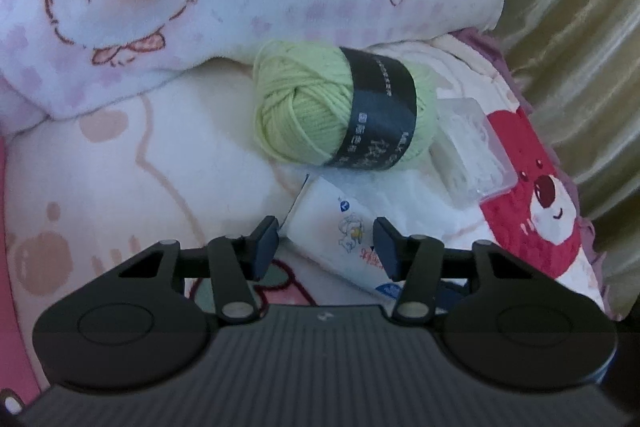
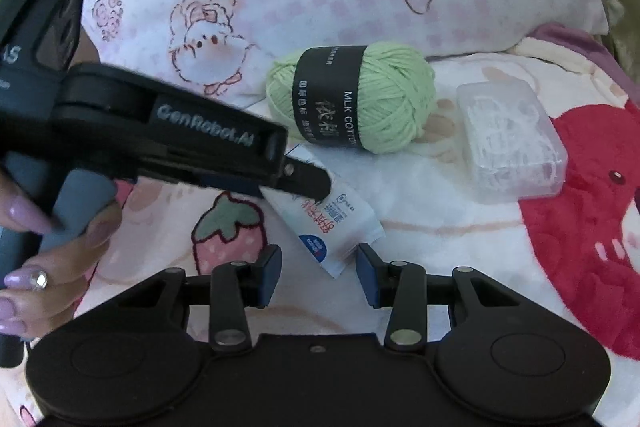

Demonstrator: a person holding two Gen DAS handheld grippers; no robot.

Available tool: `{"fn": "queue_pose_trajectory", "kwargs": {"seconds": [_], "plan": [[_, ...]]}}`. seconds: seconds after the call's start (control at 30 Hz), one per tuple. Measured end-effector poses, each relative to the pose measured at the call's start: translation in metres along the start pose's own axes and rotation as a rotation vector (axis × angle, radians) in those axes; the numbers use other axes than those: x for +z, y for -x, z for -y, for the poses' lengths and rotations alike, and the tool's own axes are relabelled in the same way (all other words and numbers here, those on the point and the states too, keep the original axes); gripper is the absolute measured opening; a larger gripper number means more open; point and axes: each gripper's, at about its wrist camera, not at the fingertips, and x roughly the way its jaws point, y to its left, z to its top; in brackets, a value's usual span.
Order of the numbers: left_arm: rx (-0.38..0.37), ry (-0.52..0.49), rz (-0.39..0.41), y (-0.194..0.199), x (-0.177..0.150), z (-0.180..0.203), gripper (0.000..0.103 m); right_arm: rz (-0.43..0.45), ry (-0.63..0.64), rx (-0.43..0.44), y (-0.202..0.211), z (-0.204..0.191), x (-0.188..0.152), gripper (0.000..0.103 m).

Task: Organize objects
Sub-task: 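Move the left tool toward the white tissue packet, then close the left gripper on the white tissue packet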

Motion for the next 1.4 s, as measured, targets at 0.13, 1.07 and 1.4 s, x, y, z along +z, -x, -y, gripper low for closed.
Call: {"fn": "queue_pose_trajectory", "kwargs": {"seconds": [0.13, 1.07, 1.4], "plan": [[0.002, -0.003, -0.009, 0.005, -0.008, 0.001, 0.051, -0.002, -0.015, -0.005, 0.001, 0.002, 0.0, 0.047], [-0.053, 0.16, -0.139, 0.021, -0.025, -0.001, 0.051, -0.041, -0.064, 0.012, 0.009, 0.002, 0.002, 0.082], [-0.076, 0.193, -0.093, 0.006, -0.026, -0.007, 0.043, -0.03, -0.084, 0.008, 0.006, 0.007, 0.003, 0.088]]}}
